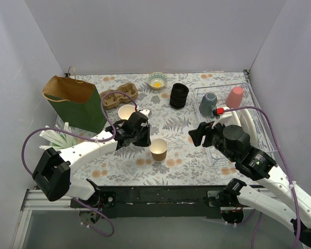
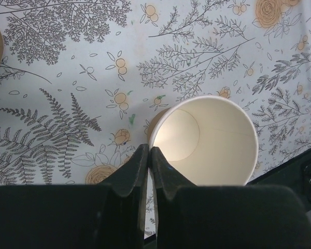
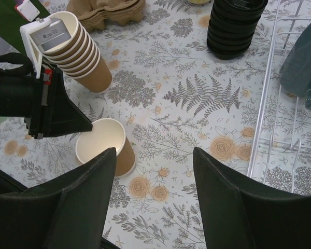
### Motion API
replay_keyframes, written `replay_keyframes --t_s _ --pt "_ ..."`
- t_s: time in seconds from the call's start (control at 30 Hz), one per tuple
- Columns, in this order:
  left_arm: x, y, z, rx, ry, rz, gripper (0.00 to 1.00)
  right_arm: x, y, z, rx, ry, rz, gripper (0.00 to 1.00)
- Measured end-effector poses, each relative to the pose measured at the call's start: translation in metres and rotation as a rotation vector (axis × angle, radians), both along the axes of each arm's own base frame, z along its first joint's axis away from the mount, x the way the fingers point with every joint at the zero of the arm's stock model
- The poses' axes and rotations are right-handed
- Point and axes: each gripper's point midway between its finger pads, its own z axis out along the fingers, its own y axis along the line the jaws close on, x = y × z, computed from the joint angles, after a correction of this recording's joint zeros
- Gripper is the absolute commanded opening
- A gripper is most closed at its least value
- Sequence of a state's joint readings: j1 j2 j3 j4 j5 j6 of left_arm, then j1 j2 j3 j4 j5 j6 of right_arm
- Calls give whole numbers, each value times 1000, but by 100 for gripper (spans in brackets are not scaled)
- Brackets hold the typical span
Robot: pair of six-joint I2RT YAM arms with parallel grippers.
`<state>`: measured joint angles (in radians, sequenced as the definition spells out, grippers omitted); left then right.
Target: Pack the takeout coffee
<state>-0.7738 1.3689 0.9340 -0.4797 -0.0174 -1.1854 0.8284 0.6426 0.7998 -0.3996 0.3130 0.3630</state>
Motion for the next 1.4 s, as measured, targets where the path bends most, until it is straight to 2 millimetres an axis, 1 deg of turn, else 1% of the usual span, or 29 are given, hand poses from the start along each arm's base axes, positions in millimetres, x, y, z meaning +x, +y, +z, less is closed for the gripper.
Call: replay_keyframes --t_s 0.03,0.1,0.13,0.2,0.3,0.33,0.37,0.4,0.43,0.47,0.53,0.63,0.67,0.73,0.8,0.83,0.93,0.97,1.0,1.07,1.13,1.27,1.33,1.4 --pt "0 -1 0 0 -4 -2 20 0 1 1 4 -4 0 69" --pt "0 -2 0 1 -10 -11 29 1 1 2 7 -6 0 69" --pt "-1 -3 0 0 -11 -14 38 2 2 1 5 -5 0 69" --pt "-1 -3 1 -1 -15 -19 45 2 3 0 1 -1 0 70" --pt "-1 -3 10 -17 -37 -19 59 6 6 -4 -15 8 1 70" --pt "-1 -2 16 -25 -53 -18 66 8 8 -6 -28 9 5 70" --pt "1 0 27 -39 -84 -8 82 10 10 -8 -45 11 8 69" --pt "1 1 33 -45 -103 -8 89 14 13 -9 -64 16 7 69" --pt "3 3 43 -58 -136 -1 98 21 17 -7 -89 15 4 69" --pt "4 6 55 -74 -169 6 98 25 19 -4 -96 9 1 69" --pt "6 12 84 -113 -252 18 98 40 27 -1 -150 5 -9 70" --pt "5 22 125 -172 -369 30 98 74 41 6 -232 -12 -22 70" --pt "2 27 135 -188 -398 33 98 87 43 7 -258 -8 -30 70" --pt "-2 35 149 -214 -448 43 98 114 47 12 -286 -7 -49 69" --pt "-6 44 153 -228 -484 59 98 148 48 15 -301 0 -63 68" --pt "-8 49 151 -228 -497 66 98 165 47 15 -306 4 -72 67" --pt "-16 62 134 -215 -512 72 98 211 44 8 -328 34 -80 60" --pt "-19 66 131 -212 -516 69 98 225 43 2 -336 50 -75 59" --pt "-21 68 131 -214 -525 66 98 238 42 -2 -337 64 -70 59" --pt "-24 71 139 -234 -563 60 98 261 44 -13 -338 92 -47 58" --pt "-26 75 150 -259 -620 53 98 279 46 -24 -343 117 -19 57" --pt "-27 83 167 -278 -694 63 98 305 57 -47 -367 159 43 57" --pt "-26 83 170 -280 -713 61 98 313 65 -58 -372 176 73 57" --pt "-25 82 168 -270 -715 55 98 314 70 -69 -380 200 101 58"
